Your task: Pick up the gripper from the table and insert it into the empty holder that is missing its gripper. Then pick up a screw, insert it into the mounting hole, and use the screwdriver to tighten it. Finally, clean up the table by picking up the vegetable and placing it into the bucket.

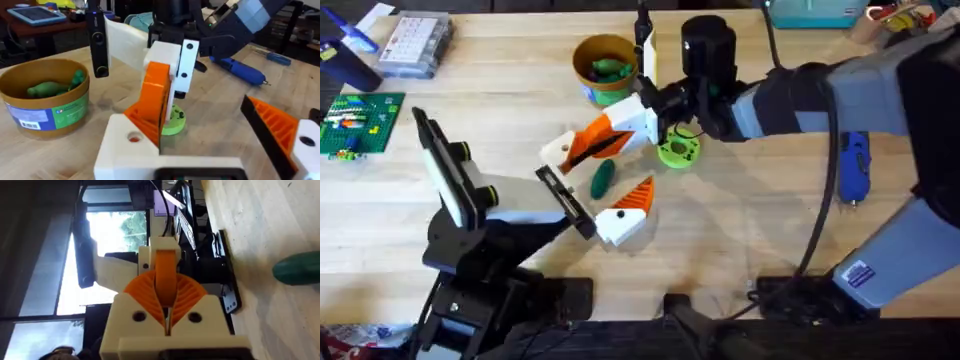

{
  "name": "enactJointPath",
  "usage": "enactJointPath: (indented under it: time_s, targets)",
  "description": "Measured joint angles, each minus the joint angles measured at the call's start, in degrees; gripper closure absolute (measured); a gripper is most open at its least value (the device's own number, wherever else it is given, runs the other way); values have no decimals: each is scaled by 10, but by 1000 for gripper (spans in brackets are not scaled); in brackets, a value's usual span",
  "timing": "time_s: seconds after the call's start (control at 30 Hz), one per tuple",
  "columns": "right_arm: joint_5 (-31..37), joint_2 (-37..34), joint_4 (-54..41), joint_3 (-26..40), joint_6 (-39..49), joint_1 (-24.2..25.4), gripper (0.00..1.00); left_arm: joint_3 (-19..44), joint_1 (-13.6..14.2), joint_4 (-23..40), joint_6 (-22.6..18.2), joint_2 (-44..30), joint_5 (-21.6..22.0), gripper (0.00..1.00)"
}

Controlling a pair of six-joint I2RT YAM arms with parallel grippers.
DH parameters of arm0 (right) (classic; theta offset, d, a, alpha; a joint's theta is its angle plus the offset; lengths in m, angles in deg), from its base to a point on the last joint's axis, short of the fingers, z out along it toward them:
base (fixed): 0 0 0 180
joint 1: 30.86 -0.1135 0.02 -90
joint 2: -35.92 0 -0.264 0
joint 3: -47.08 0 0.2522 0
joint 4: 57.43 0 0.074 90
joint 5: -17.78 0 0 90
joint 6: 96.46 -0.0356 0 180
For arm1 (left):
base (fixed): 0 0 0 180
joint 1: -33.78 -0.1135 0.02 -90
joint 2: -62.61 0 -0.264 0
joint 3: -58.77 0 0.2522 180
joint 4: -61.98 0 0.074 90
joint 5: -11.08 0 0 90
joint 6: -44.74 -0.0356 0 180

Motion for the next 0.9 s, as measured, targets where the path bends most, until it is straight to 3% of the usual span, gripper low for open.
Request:
enactJointPath:
  time_s: [0.2, 0.23, 0.3, 0.33, 0.57, 0.77, 0.83, 0.9]
  targets:
    - [2, 0, 0, 0, 0, 0, 993, 0, 0, 0, 0, 0, 0, 12]
    - [2, 0, -1, 0, 0, 0, 961, 0, 0, 0, 0, 0, 0, 12]
    - [8, 0, 0, 1, 1, -7, 707, 0, 3, 0, 0, 0, -17, 12]
    - [10, -1, 2, 2, 2, -16, 666, 0, 8, 0, 0, 0, -29, 12]
    - [13, -1, 2, 2, 2, -48, 636, 0, 14, 2, -2, 0, -60, 13]
    - [13, -1, 3, 3, 2, -45, 282, 0, 14, 2, -2, 0, -69, 13]
    - [13, -1, 3, 3, 1, -45, 94, 0, 14, 2, -2, 0, -70, 13]
    - [13, -1, 3, 3, 2, -45, 16, 0, 14, 2, -2, 0, -72, 13]
